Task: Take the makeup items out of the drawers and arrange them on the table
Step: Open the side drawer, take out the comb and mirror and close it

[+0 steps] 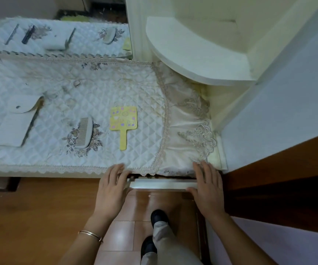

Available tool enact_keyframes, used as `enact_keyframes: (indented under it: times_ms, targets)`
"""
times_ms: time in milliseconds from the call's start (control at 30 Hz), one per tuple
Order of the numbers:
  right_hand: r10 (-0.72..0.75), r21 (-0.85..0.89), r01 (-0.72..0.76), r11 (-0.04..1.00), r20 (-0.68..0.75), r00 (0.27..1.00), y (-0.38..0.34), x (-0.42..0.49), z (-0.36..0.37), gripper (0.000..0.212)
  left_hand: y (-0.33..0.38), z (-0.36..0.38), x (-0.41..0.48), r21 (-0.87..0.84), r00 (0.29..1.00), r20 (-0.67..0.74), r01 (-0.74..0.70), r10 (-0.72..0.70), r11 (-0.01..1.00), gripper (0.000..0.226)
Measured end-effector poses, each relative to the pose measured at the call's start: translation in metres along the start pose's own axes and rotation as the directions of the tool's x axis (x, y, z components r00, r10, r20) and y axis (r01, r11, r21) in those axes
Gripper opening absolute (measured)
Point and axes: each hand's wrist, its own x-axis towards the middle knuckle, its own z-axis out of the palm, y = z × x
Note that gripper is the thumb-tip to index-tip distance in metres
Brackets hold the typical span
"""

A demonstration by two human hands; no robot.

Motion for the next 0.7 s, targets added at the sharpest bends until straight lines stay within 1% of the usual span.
enact_keyframes:
  times_ms: [67,133,233,367,500,567,600,700]
  targets:
    - [-0.011,-0.009,0.011,1.000,-0.013,1.000,0.000,0.012,0.002,0.091,0.000,-0.001,0.014,-0.021,1.000,-0.006,0.014,-0.014,1.000,0.044]
    - [-0.016,-0.022,0.016,1.000,-0.037,0.999,0.001,0.020,0.007,0.083,0.002,-0.003,0.025,-0.024,0.998,0.026,0.057,-0.057,0.998,0.058]
    - [0.002,-0.045,-0.005,0.999,-0.074,0.997,-0.002,0.028,0.010,0.069,0.007,-0.005,0.035,0.049,0.991,0.050,0.121,-0.123,0.991,0.064]
    - [0.035,-0.066,-0.042,0.997,-0.108,0.994,-0.007,0.035,0.006,0.060,0.019,-0.004,0.043,0.026,0.971,-0.002,0.240,-0.240,0.970,0.063]
    - [0.044,-0.066,-0.049,0.997,-0.071,0.997,-0.010,0.035,0.003,0.058,0.033,-0.001,0.042,-0.002,0.944,-0.039,0.327,-0.327,0.945,0.058]
    - [0.054,-0.032,-0.055,0.998,-0.037,0.998,-0.010,0.036,0.001,0.057,0.034,-0.002,0.042,0.011,0.945,-0.033,0.326,-0.326,0.945,0.057]
    - [0.052,-0.017,-0.053,0.998,-0.022,0.998,-0.010,0.036,0.000,0.056,0.033,-0.004,0.040,0.024,0.952,-0.033,0.304,-0.303,0.952,0.055]
    - [-0.005,0.023,0.005,1.000,-0.004,1.000,-0.007,0.029,-0.005,0.058,0.026,-0.012,0.027,0.024,0.984,0.029,0.174,-0.175,0.984,0.055]
